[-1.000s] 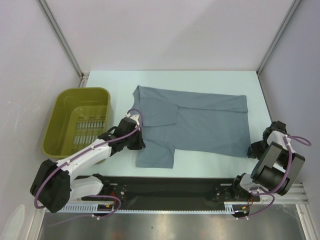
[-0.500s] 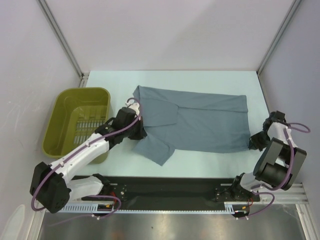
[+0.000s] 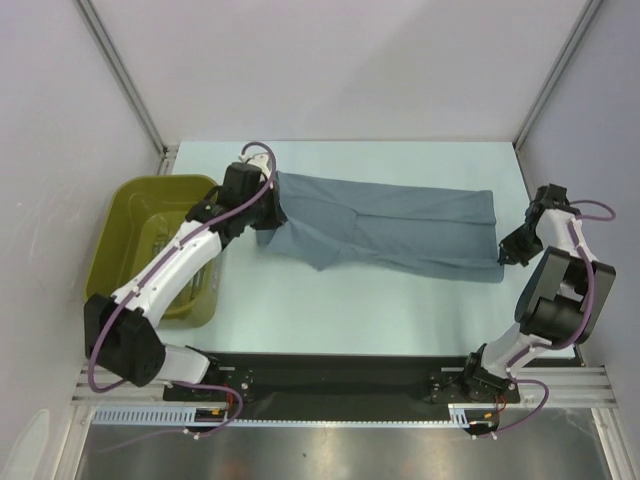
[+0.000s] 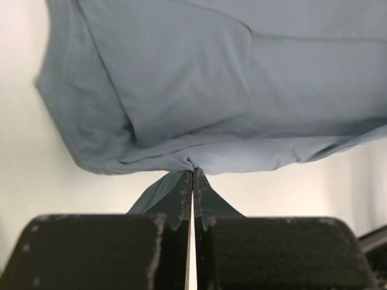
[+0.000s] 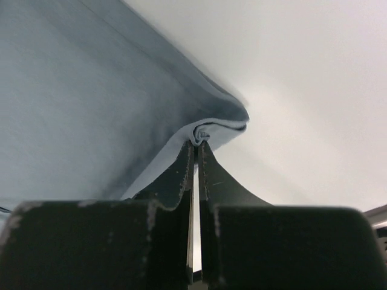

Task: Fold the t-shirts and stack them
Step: Fold the tshirt

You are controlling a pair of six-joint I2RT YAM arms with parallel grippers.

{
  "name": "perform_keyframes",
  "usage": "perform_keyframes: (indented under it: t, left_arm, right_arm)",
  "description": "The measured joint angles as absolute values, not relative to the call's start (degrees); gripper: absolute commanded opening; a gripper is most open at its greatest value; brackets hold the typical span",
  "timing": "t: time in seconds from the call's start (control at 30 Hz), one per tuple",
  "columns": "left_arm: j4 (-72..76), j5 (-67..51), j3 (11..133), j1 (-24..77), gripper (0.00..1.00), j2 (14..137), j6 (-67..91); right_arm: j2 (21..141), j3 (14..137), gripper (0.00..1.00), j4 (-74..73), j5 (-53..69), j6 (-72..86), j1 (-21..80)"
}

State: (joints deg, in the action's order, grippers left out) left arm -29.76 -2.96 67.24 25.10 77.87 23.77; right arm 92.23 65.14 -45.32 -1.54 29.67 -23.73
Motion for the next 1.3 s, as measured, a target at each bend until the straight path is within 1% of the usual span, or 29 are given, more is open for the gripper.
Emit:
perform_keyframes:
  t: [0.37, 0.67, 1.3]
  left_arm:
    - [-31.0, -4.14, 80.18, 21.41, 0.0, 91.22, 22.87]
    - [-32.21, -5.8, 86.06, 18.26, 0.0, 100.05, 22.87]
    - [-33.63, -9.13, 94.41, 17.08, 0.0, 109.93, 23.0]
  right_arm:
    - [104.09, 78.91, 0.0, -46.44, 0.12, 25.8, -21.96]
    - [113.12, 88.82, 0.0, -48.25, 2.07, 25.19, -20.73]
    - [120.44, 96.84, 0.0, -51.31, 2.5, 24.77, -20.73]
